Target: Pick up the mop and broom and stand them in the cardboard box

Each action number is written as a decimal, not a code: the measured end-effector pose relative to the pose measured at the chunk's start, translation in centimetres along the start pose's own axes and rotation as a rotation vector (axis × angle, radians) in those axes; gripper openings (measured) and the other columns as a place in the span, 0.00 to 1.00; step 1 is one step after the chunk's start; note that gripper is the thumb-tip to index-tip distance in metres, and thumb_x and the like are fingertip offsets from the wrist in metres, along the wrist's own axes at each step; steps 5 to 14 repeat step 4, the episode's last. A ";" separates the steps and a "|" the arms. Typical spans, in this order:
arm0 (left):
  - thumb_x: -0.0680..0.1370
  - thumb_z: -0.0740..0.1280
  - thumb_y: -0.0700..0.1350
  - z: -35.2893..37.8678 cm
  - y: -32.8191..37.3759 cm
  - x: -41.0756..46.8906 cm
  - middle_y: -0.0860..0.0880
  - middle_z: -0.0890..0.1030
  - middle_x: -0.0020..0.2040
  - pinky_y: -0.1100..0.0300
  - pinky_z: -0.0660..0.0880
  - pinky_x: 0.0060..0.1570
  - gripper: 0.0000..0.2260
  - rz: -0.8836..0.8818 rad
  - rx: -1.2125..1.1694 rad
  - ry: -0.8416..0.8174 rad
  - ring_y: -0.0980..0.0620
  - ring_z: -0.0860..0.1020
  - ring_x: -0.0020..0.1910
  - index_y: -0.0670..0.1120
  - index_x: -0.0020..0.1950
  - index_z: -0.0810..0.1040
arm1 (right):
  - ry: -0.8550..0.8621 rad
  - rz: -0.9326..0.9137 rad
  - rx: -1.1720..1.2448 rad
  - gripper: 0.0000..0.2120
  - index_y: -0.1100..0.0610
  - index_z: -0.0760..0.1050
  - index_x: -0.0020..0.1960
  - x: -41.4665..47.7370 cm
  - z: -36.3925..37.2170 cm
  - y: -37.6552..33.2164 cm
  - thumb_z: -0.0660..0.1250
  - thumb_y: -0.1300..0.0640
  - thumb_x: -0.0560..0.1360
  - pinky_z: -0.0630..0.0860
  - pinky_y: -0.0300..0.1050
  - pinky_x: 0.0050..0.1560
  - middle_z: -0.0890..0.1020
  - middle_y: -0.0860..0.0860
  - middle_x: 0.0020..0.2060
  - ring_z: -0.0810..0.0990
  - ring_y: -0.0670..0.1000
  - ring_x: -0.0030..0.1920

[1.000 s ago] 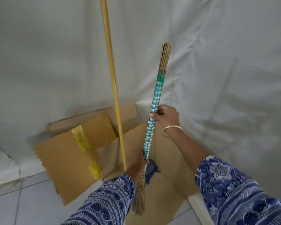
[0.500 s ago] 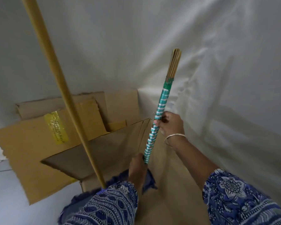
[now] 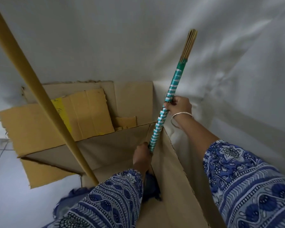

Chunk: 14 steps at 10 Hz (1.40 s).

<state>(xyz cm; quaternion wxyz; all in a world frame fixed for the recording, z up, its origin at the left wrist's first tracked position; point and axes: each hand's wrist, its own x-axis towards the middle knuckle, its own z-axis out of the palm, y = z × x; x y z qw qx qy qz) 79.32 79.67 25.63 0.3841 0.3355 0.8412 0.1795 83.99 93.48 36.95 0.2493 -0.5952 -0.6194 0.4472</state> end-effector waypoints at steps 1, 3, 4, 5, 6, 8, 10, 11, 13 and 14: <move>0.75 0.66 0.39 -0.1 0.0 0.1 0.40 0.81 0.56 0.50 0.77 0.55 0.10 -0.006 -0.003 -0.017 0.42 0.79 0.55 0.39 0.56 0.75 | -0.010 -0.007 -0.021 0.12 0.65 0.80 0.51 0.2 0.1 0.1 0.72 0.64 0.67 0.79 0.58 0.54 0.85 0.62 0.49 0.83 0.60 0.49; 0.73 0.69 0.41 -1.3 0.4 -1.7 0.41 0.78 0.60 0.48 0.76 0.58 0.17 -0.012 -0.027 -0.048 0.42 0.77 0.58 0.40 0.60 0.72 | -0.047 0.018 -0.083 0.15 0.64 0.79 0.53 -1.1 -1.0 -1.0 0.71 0.58 0.69 0.77 0.47 0.54 0.84 0.61 0.52 0.81 0.59 0.53; 0.75 0.67 0.44 -2.5 0.7 -2.9 0.41 0.76 0.61 0.48 0.76 0.57 0.18 0.024 -0.015 0.004 0.42 0.76 0.59 0.41 0.62 0.70 | 0.022 0.034 -0.127 0.20 0.65 0.77 0.57 -2.8 -1.8 -2.1 0.70 0.54 0.70 0.73 0.45 0.53 0.82 0.60 0.56 0.79 0.59 0.57; 0.75 0.67 0.44 -2.5 0.7 -2.9 0.41 0.76 0.61 0.48 0.76 0.57 0.18 0.024 -0.015 0.004 0.42 0.76 0.59 0.41 0.62 0.70 | 0.022 0.034 -0.127 0.20 0.65 0.77 0.57 -2.8 -1.8 -2.1 0.70 0.54 0.70 0.73 0.45 0.53 0.82 0.60 0.56 0.79 0.59 0.57; 0.75 0.67 0.44 -2.5 0.7 -2.9 0.41 0.76 0.61 0.48 0.76 0.57 0.18 0.024 -0.015 0.004 0.42 0.76 0.59 0.41 0.62 0.70 | 0.022 0.034 -0.127 0.20 0.65 0.77 0.57 -2.8 -1.8 -2.1 0.70 0.54 0.70 0.73 0.45 0.53 0.82 0.60 0.56 0.79 0.59 0.57; 0.75 0.67 0.44 -2.5 0.7 -2.9 0.41 0.76 0.61 0.48 0.76 0.57 0.18 0.024 -0.015 0.004 0.42 0.76 0.59 0.41 0.62 0.70 | 0.022 0.034 -0.127 0.20 0.65 0.77 0.57 -2.8 -1.8 -2.1 0.70 0.54 0.70 0.73 0.45 0.53 0.82 0.60 0.56 0.79 0.59 0.57; 0.75 0.67 0.44 -2.5 0.7 -2.9 0.41 0.76 0.61 0.48 0.76 0.57 0.18 0.024 -0.015 0.004 0.42 0.76 0.59 0.41 0.62 0.70 | 0.022 0.034 -0.127 0.20 0.65 0.77 0.57 -2.8 -1.8 -2.1 0.70 0.54 0.70 0.73 0.45 0.53 0.82 0.60 0.56 0.79 0.59 0.57; 0.75 0.67 0.44 -2.5 0.7 -2.9 0.41 0.76 0.61 0.48 0.76 0.57 0.18 0.024 -0.015 0.004 0.42 0.76 0.59 0.41 0.62 0.70 | 0.022 0.034 -0.127 0.20 0.65 0.77 0.57 -2.8 -1.8 -2.1 0.70 0.54 0.70 0.73 0.45 0.53 0.82 0.60 0.56 0.79 0.59 0.57; 0.75 0.67 0.44 -2.5 0.7 -2.9 0.41 0.76 0.61 0.48 0.76 0.57 0.18 0.024 -0.015 0.004 0.42 0.76 0.59 0.41 0.62 0.70 | 0.022 0.034 -0.127 0.20 0.65 0.77 0.57 -2.8 -1.8 -2.1 0.70 0.54 0.70 0.73 0.45 0.53 0.82 0.60 0.56 0.79 0.59 0.57; 0.75 0.67 0.44 -2.5 0.7 -2.9 0.41 0.76 0.61 0.48 0.76 0.57 0.18 0.024 -0.015 0.004 0.42 0.76 0.59 0.41 0.62 0.70 | 0.022 0.034 -0.127 0.20 0.65 0.77 0.57 -2.8 -1.8 -2.1 0.70 0.54 0.70 0.73 0.45 0.53 0.82 0.60 0.56 0.79 0.59 0.57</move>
